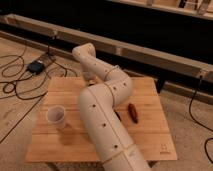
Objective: Place the eraser on the white sponge
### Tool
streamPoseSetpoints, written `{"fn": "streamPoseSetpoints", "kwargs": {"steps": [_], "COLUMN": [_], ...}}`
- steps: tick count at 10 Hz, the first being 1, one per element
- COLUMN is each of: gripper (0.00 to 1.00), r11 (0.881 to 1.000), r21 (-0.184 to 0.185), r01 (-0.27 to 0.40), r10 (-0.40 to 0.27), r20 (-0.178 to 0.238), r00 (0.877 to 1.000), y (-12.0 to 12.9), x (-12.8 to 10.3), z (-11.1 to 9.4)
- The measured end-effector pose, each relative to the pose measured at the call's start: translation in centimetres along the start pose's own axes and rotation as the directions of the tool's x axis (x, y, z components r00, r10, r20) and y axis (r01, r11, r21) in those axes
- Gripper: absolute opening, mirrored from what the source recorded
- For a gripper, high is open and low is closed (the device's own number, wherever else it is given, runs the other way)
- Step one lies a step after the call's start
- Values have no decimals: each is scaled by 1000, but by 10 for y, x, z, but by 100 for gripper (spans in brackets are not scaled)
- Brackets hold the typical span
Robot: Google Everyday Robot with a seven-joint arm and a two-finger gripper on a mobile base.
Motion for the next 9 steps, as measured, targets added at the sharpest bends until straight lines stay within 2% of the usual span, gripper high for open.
{"fn": "streamPoseSetpoints", "kwargs": {"steps": [9], "gripper": [80], "r11": [1000], "r21": [-7], "r01": [14], "r10": [-14], "r20": [4], "r00": [1000], "y": [5], "x": [1], "z": [-1]}}
